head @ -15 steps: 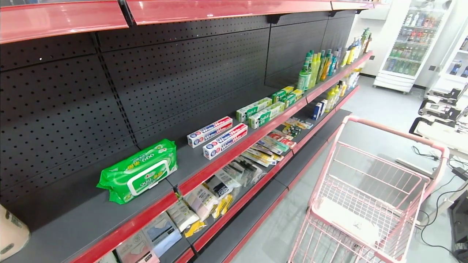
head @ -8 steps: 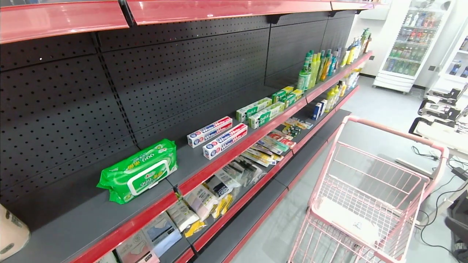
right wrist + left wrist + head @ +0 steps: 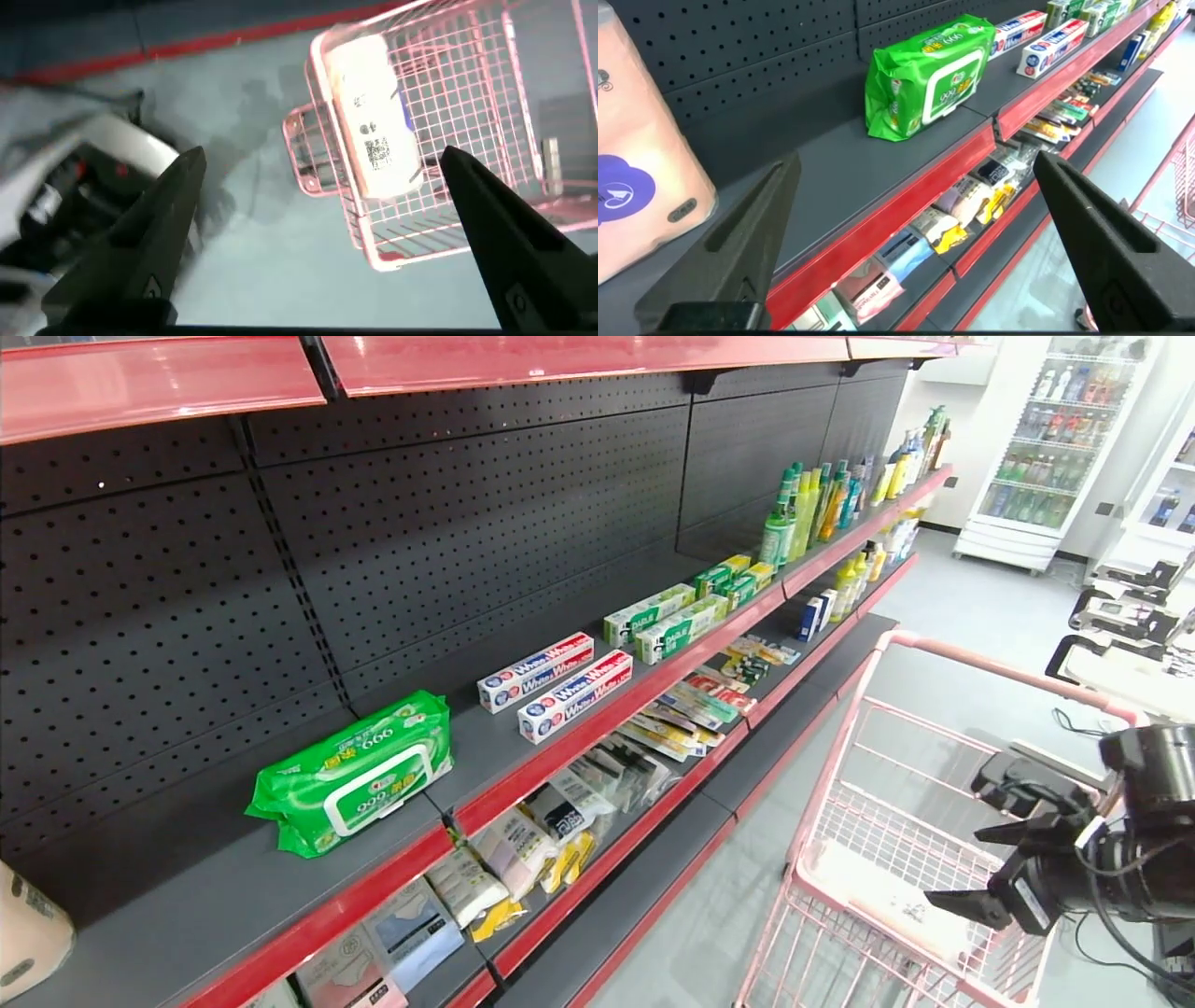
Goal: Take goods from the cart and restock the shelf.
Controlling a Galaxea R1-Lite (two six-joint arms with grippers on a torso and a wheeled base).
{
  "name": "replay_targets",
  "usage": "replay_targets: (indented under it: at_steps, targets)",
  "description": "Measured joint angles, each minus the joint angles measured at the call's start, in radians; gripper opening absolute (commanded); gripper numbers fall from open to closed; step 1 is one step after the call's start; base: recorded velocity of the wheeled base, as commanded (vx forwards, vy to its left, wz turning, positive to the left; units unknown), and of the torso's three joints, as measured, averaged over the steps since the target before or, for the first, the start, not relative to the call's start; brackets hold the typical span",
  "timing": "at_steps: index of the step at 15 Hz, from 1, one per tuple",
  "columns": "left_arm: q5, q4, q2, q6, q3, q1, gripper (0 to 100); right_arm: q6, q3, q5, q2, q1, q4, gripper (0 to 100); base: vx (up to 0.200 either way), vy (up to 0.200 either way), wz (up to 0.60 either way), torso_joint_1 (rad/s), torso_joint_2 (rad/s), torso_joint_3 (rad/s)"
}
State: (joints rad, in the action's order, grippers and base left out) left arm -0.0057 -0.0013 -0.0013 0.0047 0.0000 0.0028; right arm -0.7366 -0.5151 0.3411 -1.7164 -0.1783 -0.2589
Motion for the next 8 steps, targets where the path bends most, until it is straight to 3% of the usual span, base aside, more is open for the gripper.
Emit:
replay_targets:
  at_steps: [2,7,8]
  targets:
    - [0.0,0.0,0.0,0.0,0.0,0.0,100,-0.091,-0.021,0.018,-0.129,0.004,-0.024,100,0.0,0.0,0.0,0.0,0.0,0.0]
    - [0.0,0.0,0.0,0.0,0.0,0.0,100,-0.101,-0.006,0.015,-0.19,-0.057,-0.065,100,0.0,0.0,0.0,0.0,0.0,0.0]
    - [0.0,0.0,0.0,0.0,0.0,0.0,100,-0.104,-0.004,0.015,-0.19,-0.063,-0.076,100,0.0,0.0,-0.6,0.002,0.0,0.002]
